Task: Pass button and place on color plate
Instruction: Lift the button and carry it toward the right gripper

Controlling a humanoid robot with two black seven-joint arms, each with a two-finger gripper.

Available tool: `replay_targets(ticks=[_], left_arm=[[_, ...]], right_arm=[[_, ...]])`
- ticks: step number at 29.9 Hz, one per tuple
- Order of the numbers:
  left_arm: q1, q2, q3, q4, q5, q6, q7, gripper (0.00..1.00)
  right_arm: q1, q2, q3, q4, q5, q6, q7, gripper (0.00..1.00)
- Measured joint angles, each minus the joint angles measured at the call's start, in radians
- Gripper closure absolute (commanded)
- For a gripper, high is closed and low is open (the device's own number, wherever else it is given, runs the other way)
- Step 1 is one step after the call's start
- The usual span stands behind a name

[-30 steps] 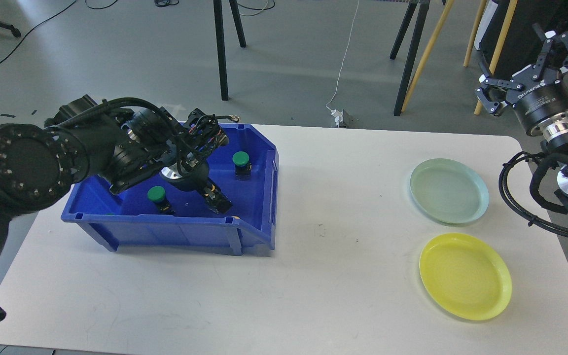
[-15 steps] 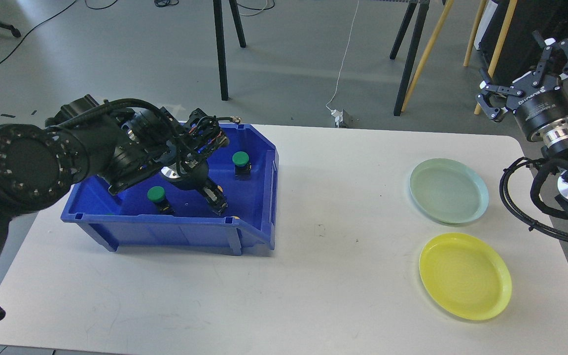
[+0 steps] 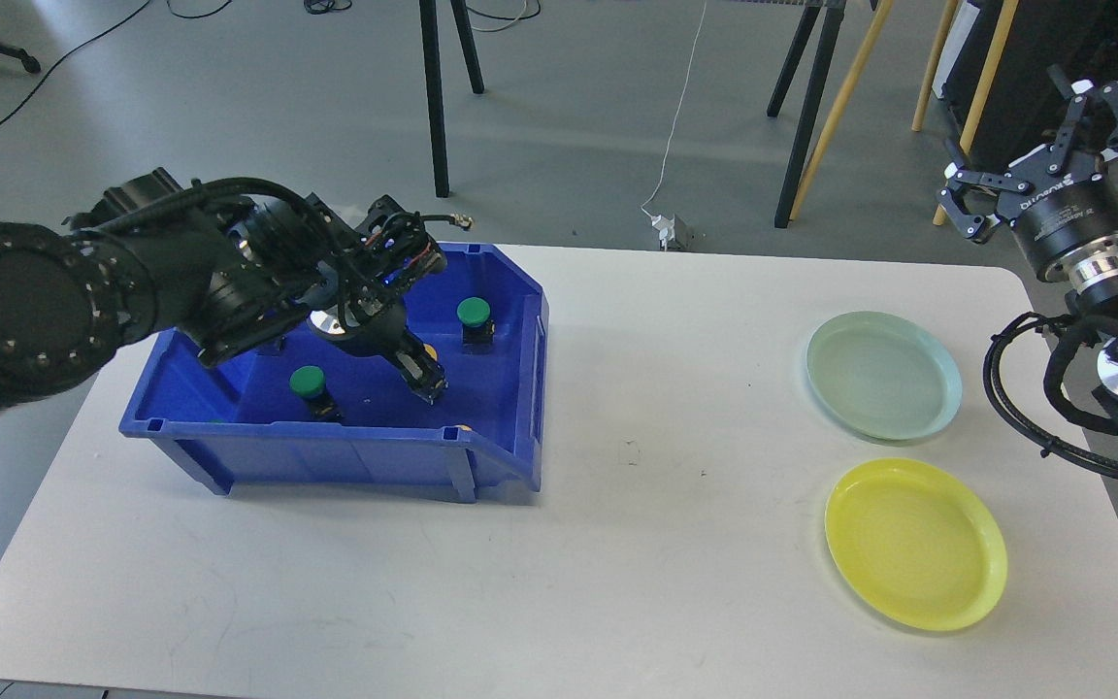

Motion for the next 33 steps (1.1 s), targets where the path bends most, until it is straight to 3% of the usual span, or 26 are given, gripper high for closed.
replay_targets(ticks=[5, 8, 10, 13, 21, 26, 33], left_arm=[[-0.142, 0.263, -0.314, -0.338, -0.009, -0.055, 0.0, 0.97], [-0.107, 0.37, -0.567, -0.474, -0.102, -0.085, 0.0, 0.96], [-0.032, 0.388, -0.694, -0.505, -0.219, -0.083, 0.0, 0.96], [0.087, 0.351, -0.847, -0.494, -0.404, -0.044, 0.0, 0.95], [0.365, 0.085, -1.099, -0.408, -0.643, 0.101, 0.0, 0.94], [0.457, -0.069, -1.139, -0.294, -0.646, 0.135, 0.0, 0.93], [0.462, -0.097, -1.139, -0.268, -0.646, 0.135, 0.0, 0.93]], right_arm=[[0.0, -0.009, 0.007, 0.002, 0.001, 0.0, 0.001, 0.01], [0.0, -0.022, 0.008, 0.016, 0.0, 0.0, 0.001, 0.01], [0.0, -0.038, 0.009, 0.031, 0.0, 0.0, 0.002, 0.01], [0.0, -0.069, 0.004, 0.071, -0.015, 0.0, 0.002, 0.01], [-0.029, -0.166, -0.007, 0.272, -0.232, 0.0, 0.002, 0.01], [-0.064, -0.191, -0.009, 0.409, -0.311, 0.0, 0.002, 0.01], [-0.103, -0.265, -0.031, 0.604, -0.341, 0.0, 0.002, 0.01]])
